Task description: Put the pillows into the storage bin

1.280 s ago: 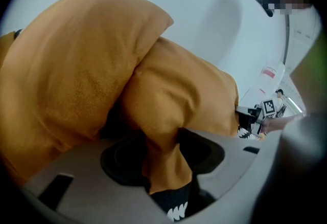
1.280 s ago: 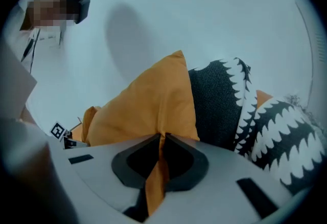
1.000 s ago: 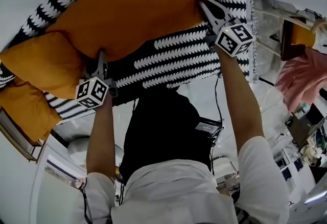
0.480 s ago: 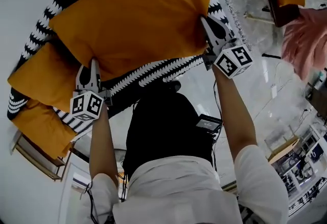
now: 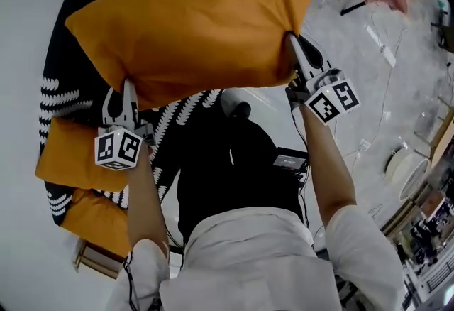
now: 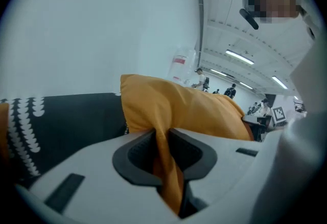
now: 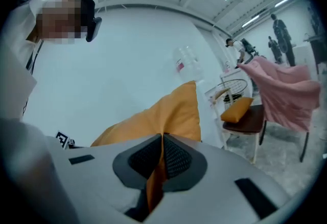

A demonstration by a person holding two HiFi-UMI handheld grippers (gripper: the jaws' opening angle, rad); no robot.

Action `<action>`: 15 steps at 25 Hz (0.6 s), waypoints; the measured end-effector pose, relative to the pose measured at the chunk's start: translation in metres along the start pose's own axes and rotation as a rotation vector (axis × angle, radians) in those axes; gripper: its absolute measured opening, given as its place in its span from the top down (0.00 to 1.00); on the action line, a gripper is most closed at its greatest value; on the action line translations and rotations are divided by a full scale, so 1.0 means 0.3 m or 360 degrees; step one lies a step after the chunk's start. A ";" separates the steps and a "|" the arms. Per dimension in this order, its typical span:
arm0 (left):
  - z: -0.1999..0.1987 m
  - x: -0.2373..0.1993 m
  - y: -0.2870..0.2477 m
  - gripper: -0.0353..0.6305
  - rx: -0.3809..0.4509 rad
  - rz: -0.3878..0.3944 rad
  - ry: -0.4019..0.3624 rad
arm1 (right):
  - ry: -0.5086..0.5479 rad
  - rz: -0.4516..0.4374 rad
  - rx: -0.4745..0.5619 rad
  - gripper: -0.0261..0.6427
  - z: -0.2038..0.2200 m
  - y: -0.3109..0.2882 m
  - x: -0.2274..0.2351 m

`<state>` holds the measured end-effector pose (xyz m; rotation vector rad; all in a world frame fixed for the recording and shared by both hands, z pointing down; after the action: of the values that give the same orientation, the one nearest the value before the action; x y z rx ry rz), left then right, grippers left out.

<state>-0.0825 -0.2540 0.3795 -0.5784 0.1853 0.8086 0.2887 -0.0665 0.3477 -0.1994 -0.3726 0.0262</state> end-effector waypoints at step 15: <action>0.532 0.797 -0.519 0.83 -0.0551 0.0827 -0.0303 | -0.0202 0.0924 0.0146 0.92 0.337 0.999 0.499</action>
<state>0.1847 -0.1004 0.4885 -0.7876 0.0158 1.4106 0.3947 0.2556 0.4341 -0.2103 -0.4288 0.6293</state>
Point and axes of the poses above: the fingertips, and each gripper's own axes: y backward along the fingers, x to its right, z out of its underside, the point moved 4 cm from there along y, backward along the fingers, and after that the axes turned 4 degrees about y, right-handed, at the moved point
